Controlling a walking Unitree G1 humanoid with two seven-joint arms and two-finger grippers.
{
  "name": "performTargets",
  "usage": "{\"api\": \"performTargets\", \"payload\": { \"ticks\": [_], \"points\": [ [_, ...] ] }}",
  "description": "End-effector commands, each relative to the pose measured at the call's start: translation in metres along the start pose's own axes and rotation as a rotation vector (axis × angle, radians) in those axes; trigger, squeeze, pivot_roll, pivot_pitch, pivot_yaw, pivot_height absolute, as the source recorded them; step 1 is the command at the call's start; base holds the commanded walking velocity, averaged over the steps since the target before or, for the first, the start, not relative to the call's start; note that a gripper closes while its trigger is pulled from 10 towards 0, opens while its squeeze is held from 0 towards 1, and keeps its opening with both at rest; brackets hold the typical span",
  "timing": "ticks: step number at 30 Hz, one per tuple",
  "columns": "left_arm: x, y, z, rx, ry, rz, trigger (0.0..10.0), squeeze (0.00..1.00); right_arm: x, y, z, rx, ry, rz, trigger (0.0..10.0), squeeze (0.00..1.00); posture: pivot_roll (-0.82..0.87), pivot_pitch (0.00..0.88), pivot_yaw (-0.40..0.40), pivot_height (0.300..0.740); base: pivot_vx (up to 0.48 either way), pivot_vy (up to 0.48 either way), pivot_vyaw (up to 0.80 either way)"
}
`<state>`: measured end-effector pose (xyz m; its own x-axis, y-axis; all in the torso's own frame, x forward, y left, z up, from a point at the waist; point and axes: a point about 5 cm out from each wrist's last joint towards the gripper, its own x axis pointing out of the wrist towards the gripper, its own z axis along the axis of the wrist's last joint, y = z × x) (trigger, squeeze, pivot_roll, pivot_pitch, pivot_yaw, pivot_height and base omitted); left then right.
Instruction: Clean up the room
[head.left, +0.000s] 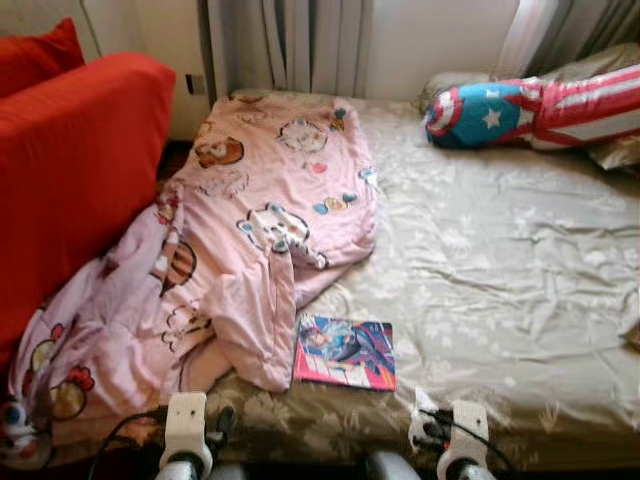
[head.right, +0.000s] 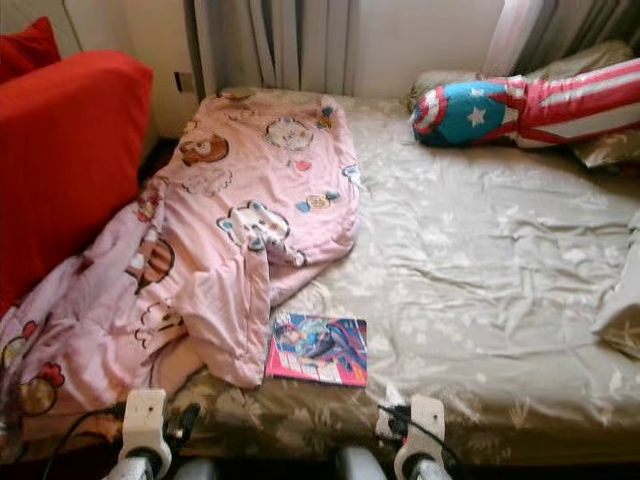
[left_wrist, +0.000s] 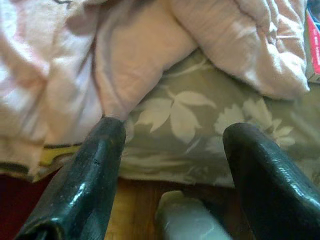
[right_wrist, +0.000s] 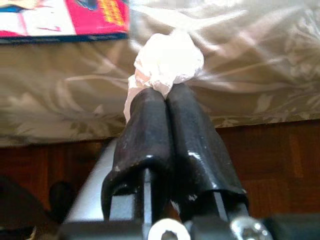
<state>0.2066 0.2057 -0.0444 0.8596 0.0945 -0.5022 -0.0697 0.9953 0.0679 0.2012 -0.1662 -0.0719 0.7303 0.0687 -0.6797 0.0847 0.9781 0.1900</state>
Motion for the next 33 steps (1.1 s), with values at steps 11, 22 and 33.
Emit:
{"api": "performTargets", "payload": {
  "ticks": [11, 22, 33],
  "points": [
    [-0.001, -0.007, -0.027, 0.027, 0.162, -0.031, 10.0, 0.00, -0.005, -0.006, -0.021, -0.060, 0.128, -0.037, 10.0, 0.00, 0.07, 0.000, -0.084, 0.740, 0.000, 0.000, 0.00],
    [-0.011, 0.000, -0.050, 0.028, 0.308, 0.013, 10.0, 0.00, -0.010, -0.018, -0.028, -0.113, 0.166, -0.070, 10.0, 0.00, 0.07, 0.000, -0.087, 0.740, 0.000, 0.000, 0.00],
    [-0.012, 0.001, -0.053, 0.020, 0.333, 0.028, 10.0, 0.00, -0.008, -0.015, -0.023, -0.117, 0.141, -0.075, 10.0, 0.00, 0.08, 0.000, -0.084, 0.740, 0.000, 0.000, 0.58]
  ]
}}
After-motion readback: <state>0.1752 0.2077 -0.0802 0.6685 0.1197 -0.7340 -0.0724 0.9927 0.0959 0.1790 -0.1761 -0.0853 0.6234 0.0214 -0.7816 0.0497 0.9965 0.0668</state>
